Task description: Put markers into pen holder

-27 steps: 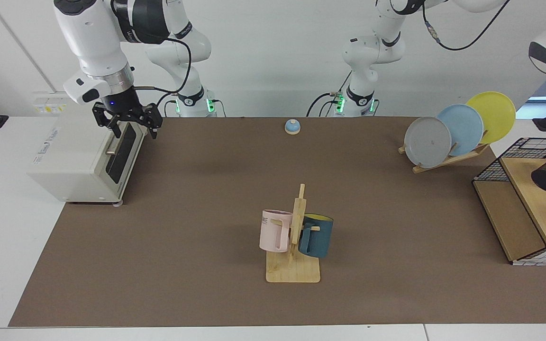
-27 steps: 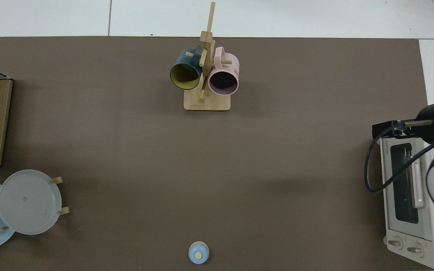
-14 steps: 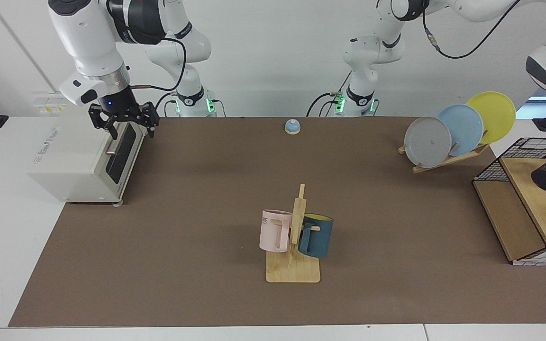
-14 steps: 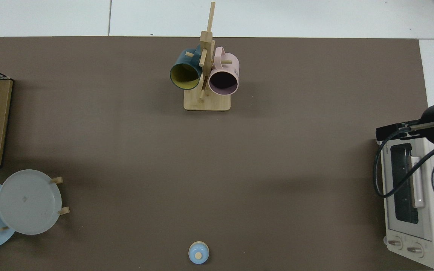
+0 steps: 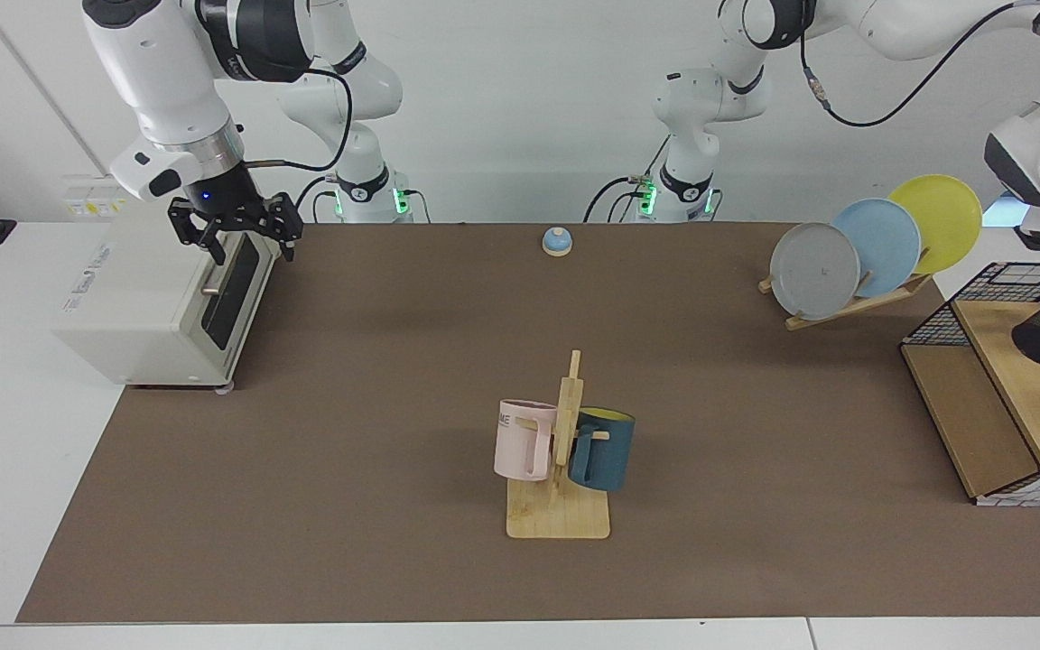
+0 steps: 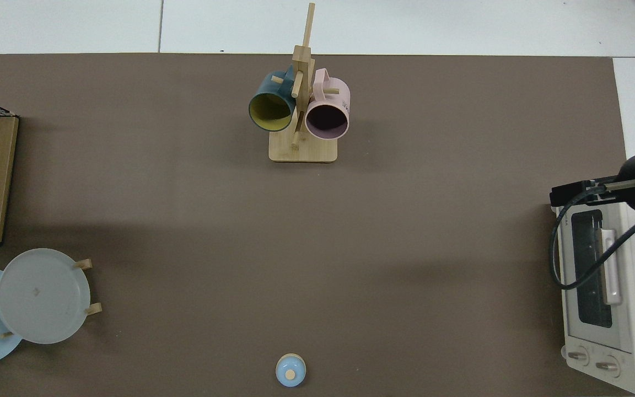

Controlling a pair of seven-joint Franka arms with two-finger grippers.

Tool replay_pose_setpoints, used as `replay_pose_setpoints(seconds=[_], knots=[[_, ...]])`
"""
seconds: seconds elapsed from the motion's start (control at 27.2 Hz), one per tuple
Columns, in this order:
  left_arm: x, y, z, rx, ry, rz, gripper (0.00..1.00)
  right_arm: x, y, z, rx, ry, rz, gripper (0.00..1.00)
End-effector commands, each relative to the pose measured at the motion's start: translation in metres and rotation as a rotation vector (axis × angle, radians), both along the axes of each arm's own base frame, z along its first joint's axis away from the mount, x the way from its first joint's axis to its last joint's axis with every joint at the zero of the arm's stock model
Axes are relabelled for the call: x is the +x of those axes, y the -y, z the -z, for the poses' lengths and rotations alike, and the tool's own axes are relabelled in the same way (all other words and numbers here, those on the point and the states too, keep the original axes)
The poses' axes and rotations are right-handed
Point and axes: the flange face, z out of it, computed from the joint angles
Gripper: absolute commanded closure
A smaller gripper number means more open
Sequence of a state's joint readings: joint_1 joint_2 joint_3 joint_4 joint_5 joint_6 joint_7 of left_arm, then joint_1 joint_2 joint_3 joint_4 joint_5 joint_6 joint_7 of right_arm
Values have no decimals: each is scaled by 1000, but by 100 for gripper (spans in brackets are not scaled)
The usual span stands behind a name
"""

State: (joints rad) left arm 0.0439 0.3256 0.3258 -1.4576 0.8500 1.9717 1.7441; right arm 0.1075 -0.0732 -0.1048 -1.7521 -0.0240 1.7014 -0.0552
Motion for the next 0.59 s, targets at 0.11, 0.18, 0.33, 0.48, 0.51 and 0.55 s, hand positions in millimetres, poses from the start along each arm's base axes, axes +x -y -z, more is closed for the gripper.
replay_pose_setpoints(seconds=[0.11,0.18,0.33,0.48,0.51,0.55], knots=[[9,4,6,20,7,-21,100,-5,-5,-7,20,-4,-38,0],[9,3,7,23,21,-30,100,-5,-4,-7,19,-4,-36,0],[9,3,9,21,22,-34,100,-5,0,-7,21,-4,-27,0],[8,4,11,22,16,-39,100,-5,-1,-6,21,-6,-30,0],[9,5,13,26,12,-41,99,-7,-3,-6,21,-16,-35,0],[9,5,14,26,13,-45,99,-7,-6,-7,23,-18,-39,0]])
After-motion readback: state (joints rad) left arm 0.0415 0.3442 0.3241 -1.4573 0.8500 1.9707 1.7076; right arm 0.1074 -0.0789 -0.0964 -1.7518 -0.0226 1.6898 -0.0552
